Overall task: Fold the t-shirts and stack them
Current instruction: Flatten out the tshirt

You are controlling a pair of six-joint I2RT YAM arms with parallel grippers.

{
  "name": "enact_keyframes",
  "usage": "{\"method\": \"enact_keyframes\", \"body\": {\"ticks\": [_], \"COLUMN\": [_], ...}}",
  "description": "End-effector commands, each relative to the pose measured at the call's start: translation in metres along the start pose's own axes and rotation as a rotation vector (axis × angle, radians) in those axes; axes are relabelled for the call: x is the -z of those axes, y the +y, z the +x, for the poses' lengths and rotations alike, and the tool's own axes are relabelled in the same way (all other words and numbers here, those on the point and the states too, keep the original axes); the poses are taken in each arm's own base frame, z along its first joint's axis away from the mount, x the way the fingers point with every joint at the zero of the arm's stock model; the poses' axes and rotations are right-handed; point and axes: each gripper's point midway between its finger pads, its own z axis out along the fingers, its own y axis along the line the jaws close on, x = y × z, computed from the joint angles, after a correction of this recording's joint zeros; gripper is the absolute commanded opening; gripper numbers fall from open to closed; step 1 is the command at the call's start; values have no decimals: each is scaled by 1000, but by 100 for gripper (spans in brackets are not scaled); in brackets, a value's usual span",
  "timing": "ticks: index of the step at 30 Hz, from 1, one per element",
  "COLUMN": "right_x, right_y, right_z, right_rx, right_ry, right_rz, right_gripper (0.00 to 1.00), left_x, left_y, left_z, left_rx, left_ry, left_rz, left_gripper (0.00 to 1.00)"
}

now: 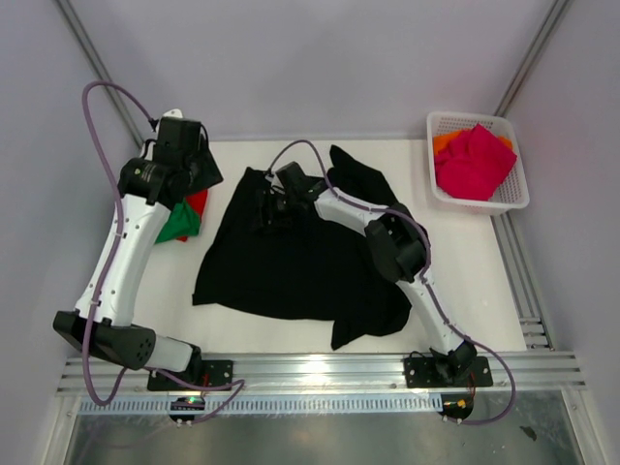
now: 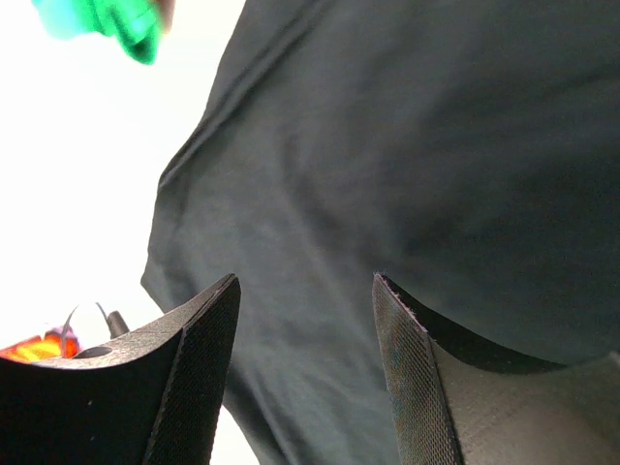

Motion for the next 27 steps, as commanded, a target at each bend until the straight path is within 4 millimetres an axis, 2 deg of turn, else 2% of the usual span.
{"method": "enact_keyframes", "body": {"ticks": [1, 9, 13, 17, 20, 23, 27], "right_x": [4, -12, -18, -24, -25, -25, -19], "right_y": [42, 46, 30, 9, 2, -1, 8], "right_z": [-7, 31, 52, 69, 76, 86, 104], "right_rx": [54, 61, 43, 19, 14, 10, 49], "right_ry": [-19, 60, 108, 153, 171, 191, 232], "right_rz": [-104, -101, -65, 1, 19, 26, 8], "right_gripper": [61, 61, 61, 61, 61, 61, 61], "left_x": [4, 6, 12, 16, 20, 22, 21], "left_y": [5, 7, 9, 11, 12, 13, 13], "left_z": [2, 5, 2, 1, 1, 2, 2], "left_rx": [-23, -14, -18, -24, -25, -27, -27], "left_ry": [3, 6, -11, -16, -17, -15, -15], "left_rz": [-6, -6, -6, -5, -2, -2, -2], "left_gripper": [55, 55, 55, 55, 55, 55, 56]}}
